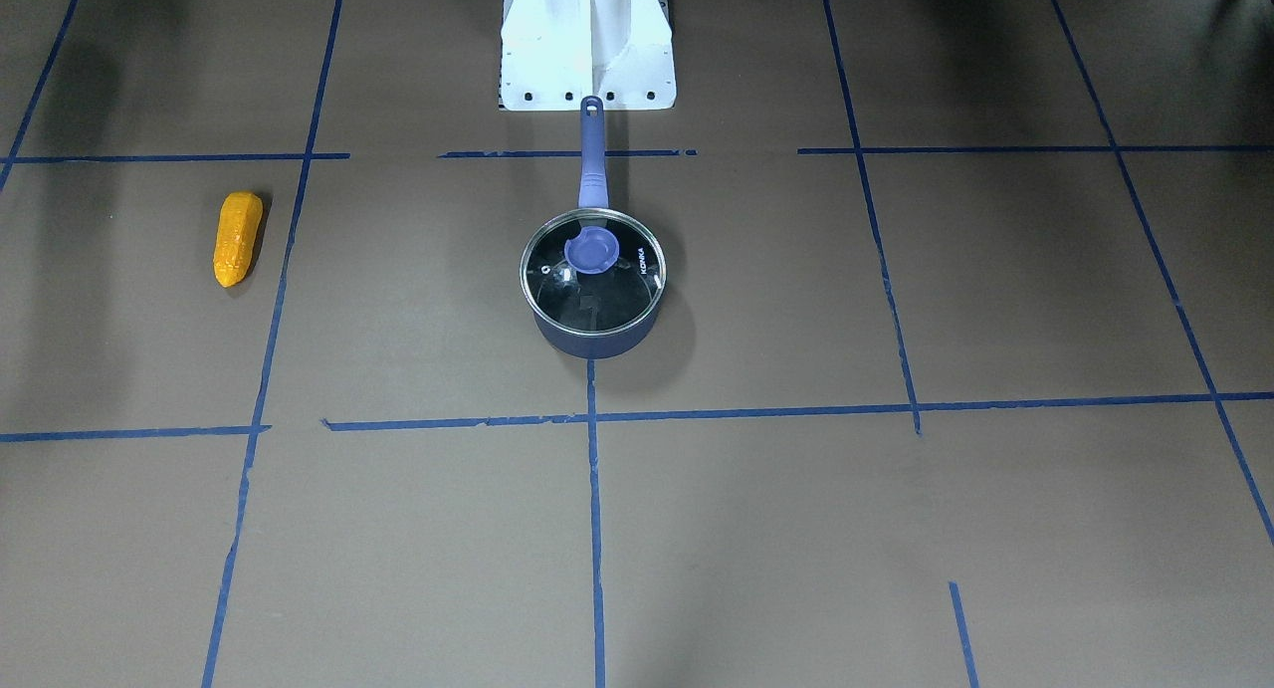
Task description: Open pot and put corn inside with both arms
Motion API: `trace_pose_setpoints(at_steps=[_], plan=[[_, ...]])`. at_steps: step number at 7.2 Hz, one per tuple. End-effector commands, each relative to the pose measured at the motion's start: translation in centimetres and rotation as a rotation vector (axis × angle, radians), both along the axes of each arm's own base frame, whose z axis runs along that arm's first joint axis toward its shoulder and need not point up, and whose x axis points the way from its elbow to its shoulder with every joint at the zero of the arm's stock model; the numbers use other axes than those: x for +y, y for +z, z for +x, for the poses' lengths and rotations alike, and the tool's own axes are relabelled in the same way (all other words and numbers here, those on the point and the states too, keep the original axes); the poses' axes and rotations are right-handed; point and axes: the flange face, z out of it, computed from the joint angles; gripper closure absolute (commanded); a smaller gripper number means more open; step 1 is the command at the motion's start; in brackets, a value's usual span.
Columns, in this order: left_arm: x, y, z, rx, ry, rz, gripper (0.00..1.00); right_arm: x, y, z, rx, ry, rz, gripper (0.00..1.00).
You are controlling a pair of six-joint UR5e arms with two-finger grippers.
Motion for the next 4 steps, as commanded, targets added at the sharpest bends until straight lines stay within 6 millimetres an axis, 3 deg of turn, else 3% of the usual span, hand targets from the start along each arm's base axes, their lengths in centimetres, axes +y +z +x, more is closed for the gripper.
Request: trace_pose_setpoints(at_steps=[1,4], plan=[[-0.18,0.52,-0.78,0.008,-0.004,0.011,0.00,1.34,1.35,1.57,-0.016,0.031,-0.024,0.00],[0.01,0.55,-0.89,-0.020,-0.001,0.011,0.00,1.66,1.21,1.59,-0.018,0.031,-0.019,0.00]])
